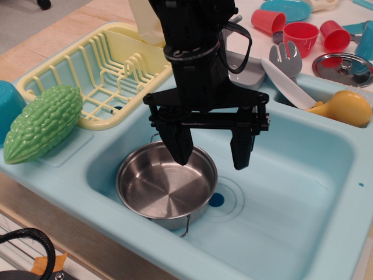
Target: Put pot or pan from sink into drying rack
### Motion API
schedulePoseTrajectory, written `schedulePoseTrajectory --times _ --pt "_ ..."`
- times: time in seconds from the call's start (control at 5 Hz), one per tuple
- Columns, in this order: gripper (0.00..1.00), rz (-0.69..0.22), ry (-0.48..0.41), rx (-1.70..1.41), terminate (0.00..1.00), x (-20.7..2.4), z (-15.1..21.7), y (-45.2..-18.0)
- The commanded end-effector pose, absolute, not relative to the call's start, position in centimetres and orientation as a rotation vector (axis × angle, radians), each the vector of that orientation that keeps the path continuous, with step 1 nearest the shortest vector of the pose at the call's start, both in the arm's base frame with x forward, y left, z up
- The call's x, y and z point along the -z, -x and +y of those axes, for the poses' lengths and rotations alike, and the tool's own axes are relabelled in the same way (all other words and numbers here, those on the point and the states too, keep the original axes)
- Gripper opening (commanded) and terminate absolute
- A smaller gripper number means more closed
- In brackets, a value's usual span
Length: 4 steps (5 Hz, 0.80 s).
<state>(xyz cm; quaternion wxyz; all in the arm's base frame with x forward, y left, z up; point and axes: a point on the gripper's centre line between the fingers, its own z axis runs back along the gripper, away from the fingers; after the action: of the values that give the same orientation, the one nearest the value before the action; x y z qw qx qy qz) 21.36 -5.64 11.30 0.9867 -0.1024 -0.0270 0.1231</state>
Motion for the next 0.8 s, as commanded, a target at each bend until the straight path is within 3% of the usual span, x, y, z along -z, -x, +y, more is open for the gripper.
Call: schedulePoseTrajectory --times 0.0,0.6 --pt "1.0 -0.054 0.206 -0.247 0.0 -11.3 -5.6 -21.4" --pt "1.0 -0.021 0.226 -0.279 0.0 -7.9 -6.5 -21.6"
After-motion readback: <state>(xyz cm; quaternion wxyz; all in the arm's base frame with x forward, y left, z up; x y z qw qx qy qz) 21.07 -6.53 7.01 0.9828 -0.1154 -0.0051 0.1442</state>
